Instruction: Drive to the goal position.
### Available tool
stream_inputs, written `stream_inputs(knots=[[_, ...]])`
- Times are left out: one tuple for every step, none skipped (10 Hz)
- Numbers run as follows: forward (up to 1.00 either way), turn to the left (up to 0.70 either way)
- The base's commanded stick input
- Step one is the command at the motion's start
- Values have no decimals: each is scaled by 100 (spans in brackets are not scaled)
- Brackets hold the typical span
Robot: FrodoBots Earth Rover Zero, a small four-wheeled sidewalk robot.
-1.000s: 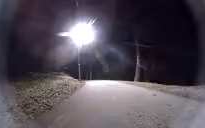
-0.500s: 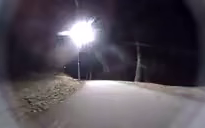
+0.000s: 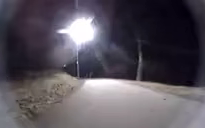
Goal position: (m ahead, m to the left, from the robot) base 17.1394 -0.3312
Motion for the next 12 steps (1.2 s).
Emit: stream_inputs(knots=[[100, 0], [100, 0], [100, 0], [100, 0], [100, 0], [100, 0], [100, 4], [100, 9], [100, 14], [100, 18], [100, 23], [100, 25]])
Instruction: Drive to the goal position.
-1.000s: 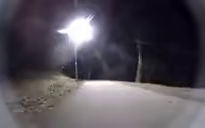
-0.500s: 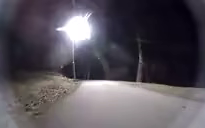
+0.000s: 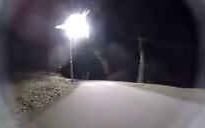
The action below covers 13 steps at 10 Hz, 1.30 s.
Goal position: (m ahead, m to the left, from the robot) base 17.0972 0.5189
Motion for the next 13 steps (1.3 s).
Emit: stream_inputs(knots=[[100, 10], [100, 0], [100, 0], [100, 0], [100, 0], [100, 0], [100, 0], [100, 0], [100, 0], [100, 0], [100, 0], [100, 0], [100, 0]])
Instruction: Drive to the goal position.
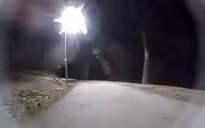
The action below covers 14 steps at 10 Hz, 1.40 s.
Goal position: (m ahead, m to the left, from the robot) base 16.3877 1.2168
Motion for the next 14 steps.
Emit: stream_inputs(knots=[[100, 0], [100, 0], [100, 0], [100, 0], [100, 0], [100, 0], [100, 0], [100, 0], [100, 0], [100, 0], [100, 0], [100, 0], [97, 0], [78, 0]])
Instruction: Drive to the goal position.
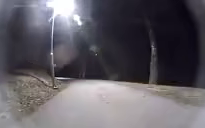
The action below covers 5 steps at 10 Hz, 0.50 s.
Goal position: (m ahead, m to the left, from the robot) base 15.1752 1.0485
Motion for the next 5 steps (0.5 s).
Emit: stream_inputs(knots=[[59, 0], [41, 0], [22, 0], [3, 0], [0, 0]])
